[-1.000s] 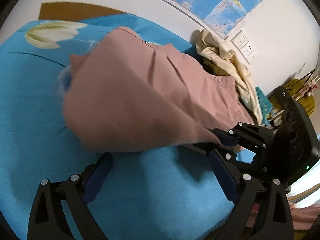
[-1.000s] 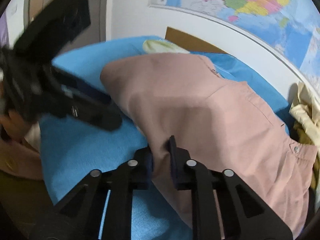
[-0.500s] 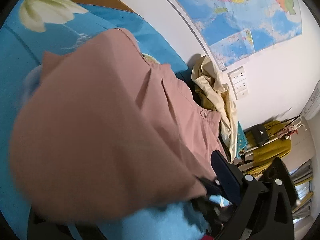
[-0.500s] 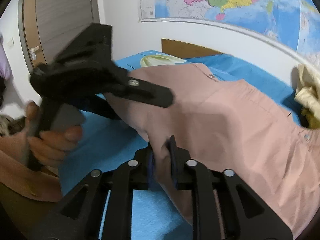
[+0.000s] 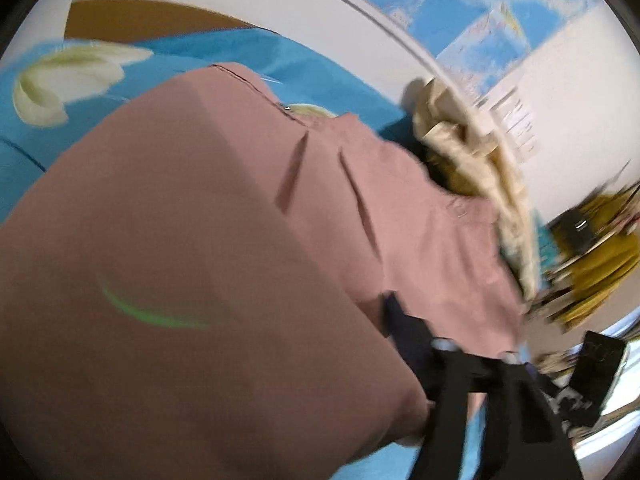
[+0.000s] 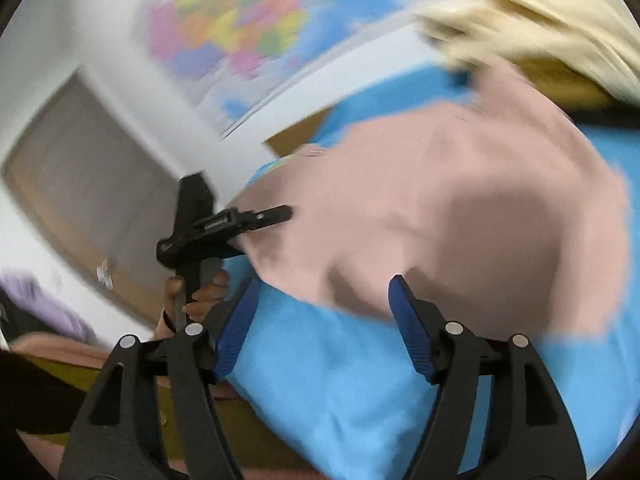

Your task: Fold large clothes

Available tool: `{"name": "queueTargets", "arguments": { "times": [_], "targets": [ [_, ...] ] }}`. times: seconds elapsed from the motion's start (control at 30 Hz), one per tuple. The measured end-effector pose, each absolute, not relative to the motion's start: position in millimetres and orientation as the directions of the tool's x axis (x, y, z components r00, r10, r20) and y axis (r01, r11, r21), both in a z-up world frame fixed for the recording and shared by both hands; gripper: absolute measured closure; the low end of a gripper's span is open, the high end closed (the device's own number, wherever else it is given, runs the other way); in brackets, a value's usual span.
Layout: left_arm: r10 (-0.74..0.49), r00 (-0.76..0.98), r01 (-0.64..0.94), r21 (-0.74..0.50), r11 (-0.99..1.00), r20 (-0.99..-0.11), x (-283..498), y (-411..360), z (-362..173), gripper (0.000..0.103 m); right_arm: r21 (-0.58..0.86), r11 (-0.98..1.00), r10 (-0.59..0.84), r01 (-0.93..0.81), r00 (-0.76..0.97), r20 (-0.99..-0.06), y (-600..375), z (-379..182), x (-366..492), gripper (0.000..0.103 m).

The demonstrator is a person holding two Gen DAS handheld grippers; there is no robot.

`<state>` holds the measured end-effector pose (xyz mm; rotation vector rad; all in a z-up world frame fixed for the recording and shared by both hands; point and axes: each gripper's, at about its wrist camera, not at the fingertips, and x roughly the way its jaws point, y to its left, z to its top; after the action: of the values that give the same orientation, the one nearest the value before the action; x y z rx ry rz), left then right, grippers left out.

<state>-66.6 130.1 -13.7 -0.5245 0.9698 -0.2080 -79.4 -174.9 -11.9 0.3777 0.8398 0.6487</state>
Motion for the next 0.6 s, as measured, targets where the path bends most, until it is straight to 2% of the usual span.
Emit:
{"name": "queueTargets", "arguments": {
  "times": [0.17, 0.3, 0.37, 0.43, 0.5, 0.57, 0.6],
  "targets": [
    [-0.365, 0.55, -0.074, -0.478, 0.875, -0.752, -66.0, 127.9, -11.4, 0.051, 0.595, 0.778, 0.587, -0.203, 0.574, -0.571, -218.6, -30.9, -97.4, 0.034],
    [-0.369, 0.545, -0.077, -0.484, 0.872, -0.753, -64.0, 127.9, -11.5, 0.047, 0.56, 0.819, 0.507, -0.12, 0.606, -0.612, -212.0, -42.7, -83.1, 0.028],
    [-0.372, 0.546, -0.075, -0.486, 0.871, -0.751, -63.8, 128.1, -11.1, 0.045, 0.545, 0.83, 0.487, -0.119, 0.63, -0.605, -202.8, -45.2, -76.5, 0.026],
    [-0.387, 0.548, -0.068, -0.501, 0.863, -0.742, -63.6, 128.6, -11.1, 0.039, 0.532, 0.841, 0.457, -0.1, 0.659, -0.598, -197.4, -46.2, -69.1, 0.025],
    [-0.394, 0.551, -0.067, -0.509, 0.858, -0.736, -63.6, 128.5, -11.1, 0.038, 0.541, 0.837, 0.444, -0.083, 0.681, -0.582, -194.7, -46.6, -62.4, 0.025],
    [-0.409, 0.546, -0.052, -0.516, 0.855, -0.731, -62.1, 127.0, -11.0, 0.031, 0.559, 0.826, 0.443, -0.072, 0.697, -0.565, -194.4, -48.4, -54.4, 0.025],
    [-0.421, 0.543, -0.039, -0.522, 0.852, -0.727, -61.1, 125.3, -10.8, 0.024, 0.578, 0.813, 0.454, -0.072, 0.701, -0.55, -195.5, -48.7, -49.6, 0.025]
  ]
}}
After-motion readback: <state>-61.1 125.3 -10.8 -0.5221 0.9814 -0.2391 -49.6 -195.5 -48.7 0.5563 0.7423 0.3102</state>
